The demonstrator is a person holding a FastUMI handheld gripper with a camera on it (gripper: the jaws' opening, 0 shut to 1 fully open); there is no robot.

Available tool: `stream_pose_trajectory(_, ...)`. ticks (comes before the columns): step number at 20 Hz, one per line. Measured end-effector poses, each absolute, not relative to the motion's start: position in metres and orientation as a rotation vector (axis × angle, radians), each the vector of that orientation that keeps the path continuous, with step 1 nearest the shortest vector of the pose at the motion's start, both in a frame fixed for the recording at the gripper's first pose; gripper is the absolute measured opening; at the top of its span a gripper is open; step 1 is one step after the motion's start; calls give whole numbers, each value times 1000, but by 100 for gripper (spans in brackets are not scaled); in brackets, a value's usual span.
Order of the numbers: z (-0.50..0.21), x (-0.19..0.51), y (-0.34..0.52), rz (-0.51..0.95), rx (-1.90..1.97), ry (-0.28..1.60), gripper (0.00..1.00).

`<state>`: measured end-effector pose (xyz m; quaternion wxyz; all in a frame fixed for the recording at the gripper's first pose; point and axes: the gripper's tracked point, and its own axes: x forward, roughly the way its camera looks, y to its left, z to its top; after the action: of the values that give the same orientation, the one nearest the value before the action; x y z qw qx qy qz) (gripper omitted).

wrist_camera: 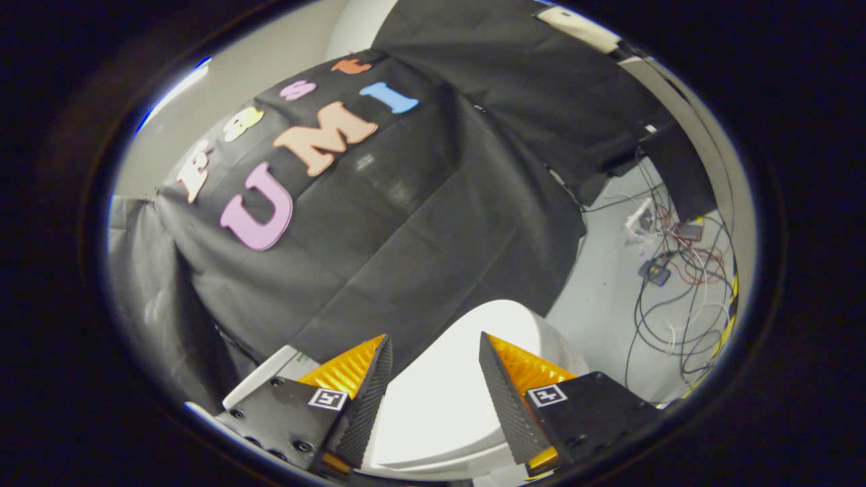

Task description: Open the toilet lid.

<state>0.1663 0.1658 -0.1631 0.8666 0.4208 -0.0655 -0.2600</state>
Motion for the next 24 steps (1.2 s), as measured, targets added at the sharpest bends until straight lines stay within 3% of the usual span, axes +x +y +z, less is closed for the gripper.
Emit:
stream_pose_trajectory(6,-198,143,176,-654,989,-249,76)
stream_pose_trajectory(11,-218,138,180,-634,1169,-386,73)
stream_pose_trajectory(21,-290,114,191,-792,1338,-371,73)
stream_pose_trajectory(24,-304,120,197,-775,1380,-343,74)
